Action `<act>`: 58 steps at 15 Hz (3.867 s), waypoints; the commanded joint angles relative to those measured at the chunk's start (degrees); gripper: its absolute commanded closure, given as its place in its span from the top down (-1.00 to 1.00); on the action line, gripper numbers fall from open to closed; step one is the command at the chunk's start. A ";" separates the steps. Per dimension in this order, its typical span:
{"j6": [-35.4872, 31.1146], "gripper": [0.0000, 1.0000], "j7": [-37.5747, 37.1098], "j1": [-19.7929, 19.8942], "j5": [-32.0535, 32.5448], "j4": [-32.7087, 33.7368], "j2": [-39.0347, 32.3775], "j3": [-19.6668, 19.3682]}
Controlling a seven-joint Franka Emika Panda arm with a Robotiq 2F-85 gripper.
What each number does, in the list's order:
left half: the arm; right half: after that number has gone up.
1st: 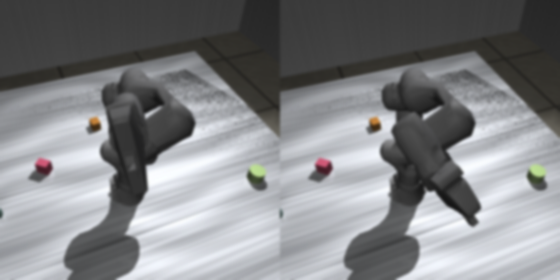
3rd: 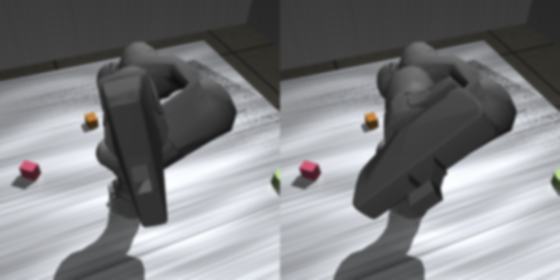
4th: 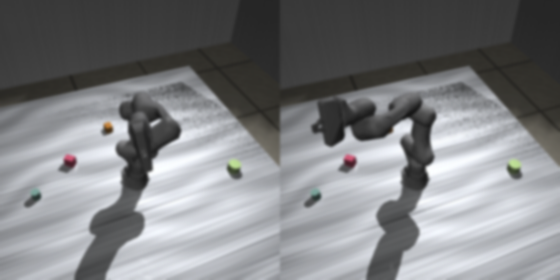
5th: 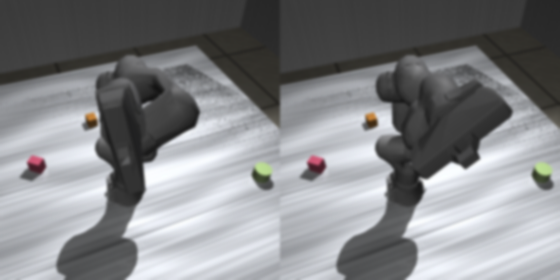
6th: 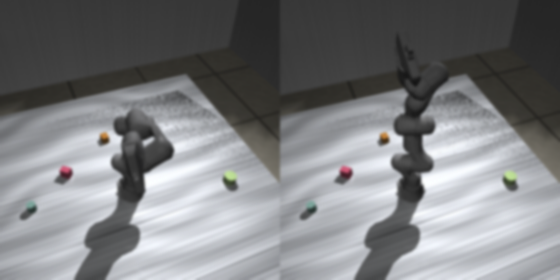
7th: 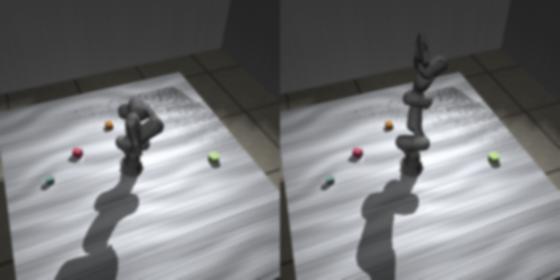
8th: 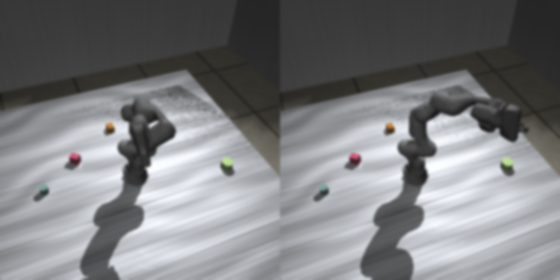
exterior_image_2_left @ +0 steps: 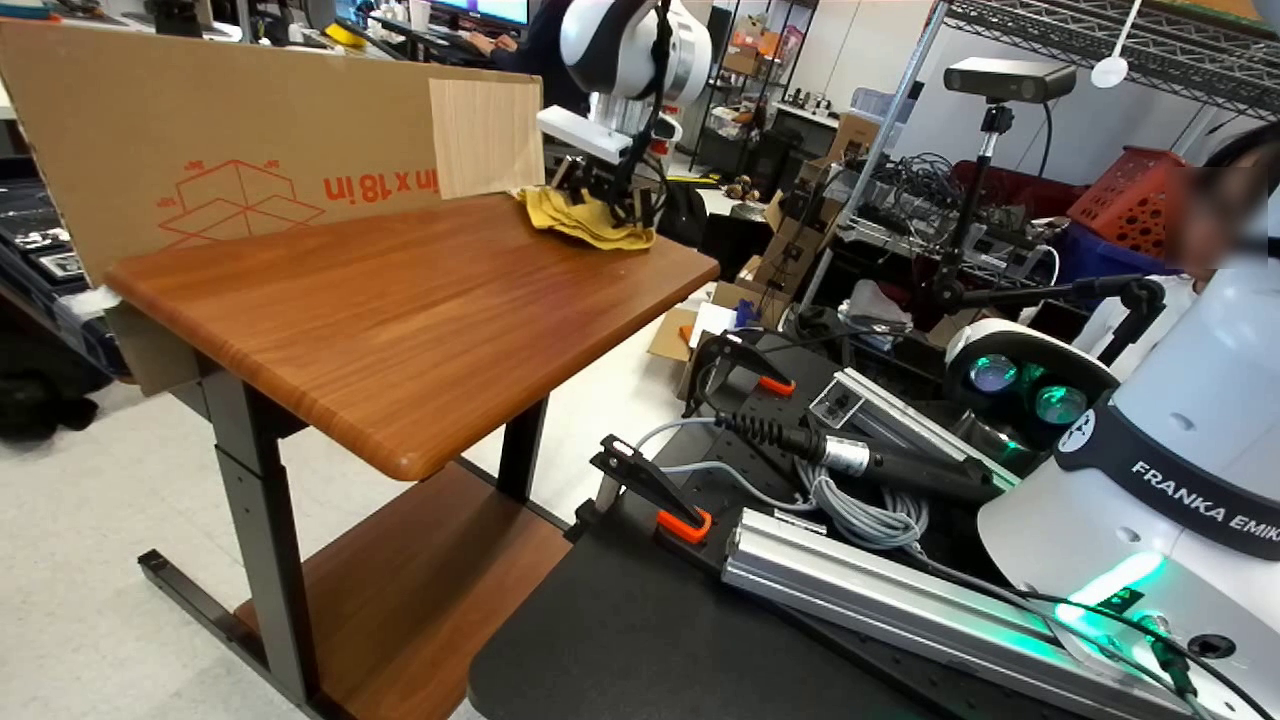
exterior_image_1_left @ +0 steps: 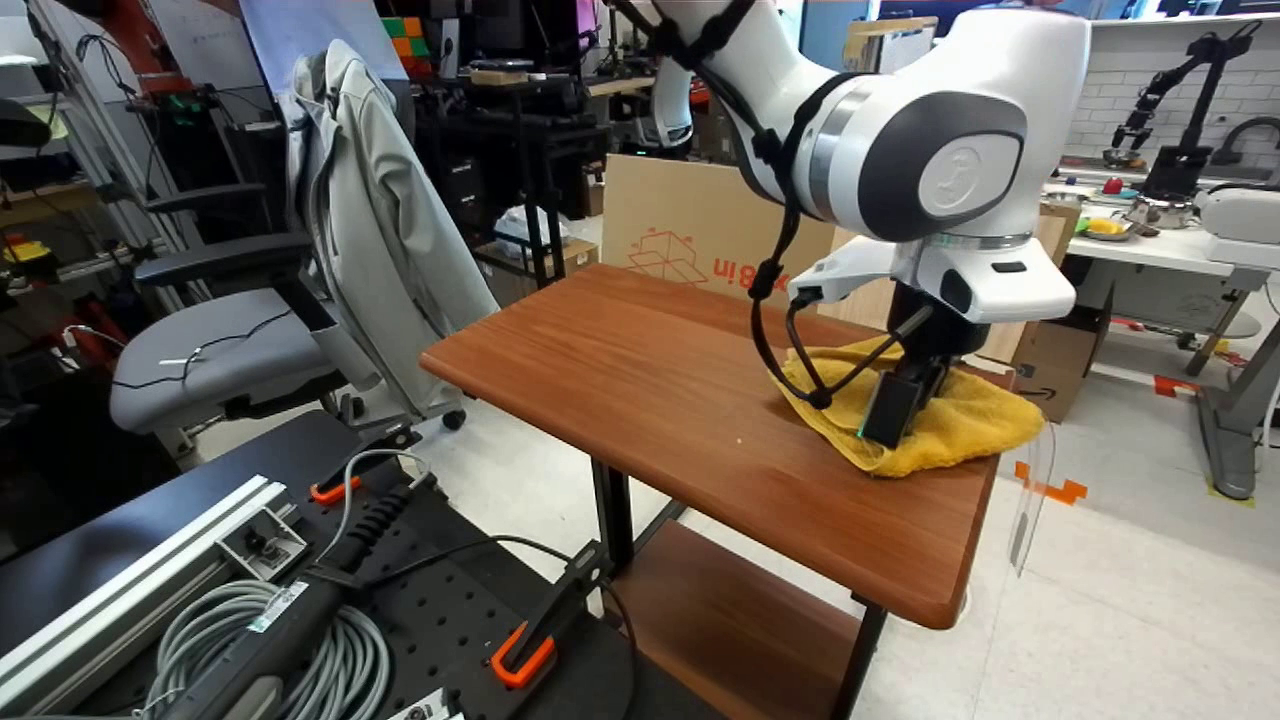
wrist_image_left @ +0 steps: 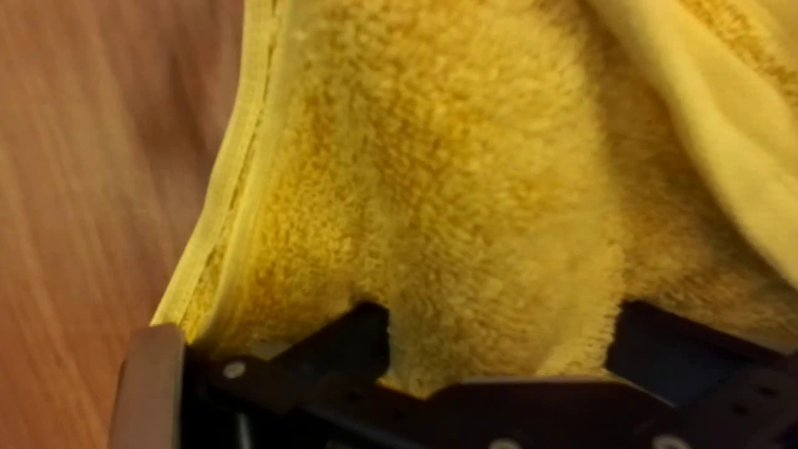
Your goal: Wipe the table with the towel
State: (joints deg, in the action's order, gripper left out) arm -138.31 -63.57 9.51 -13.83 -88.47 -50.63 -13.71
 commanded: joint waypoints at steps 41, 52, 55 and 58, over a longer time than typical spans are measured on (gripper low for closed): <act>-16.22 1.00 17.58 -7.13 -8.86 -10.76 1.49 7.96; -12.85 1.00 24.64 -5.24 -9.52 -14.09 4.73 16.19; -12.00 1.00 31.66 -4.65 -10.26 -20.51 8.61 18.80; -12.65 1.00 39.48 -5.07 -10.29 -29.04 13.34 19.22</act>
State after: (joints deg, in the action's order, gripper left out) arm -149.93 -32.50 3.67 -22.21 -107.16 -40.50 3.86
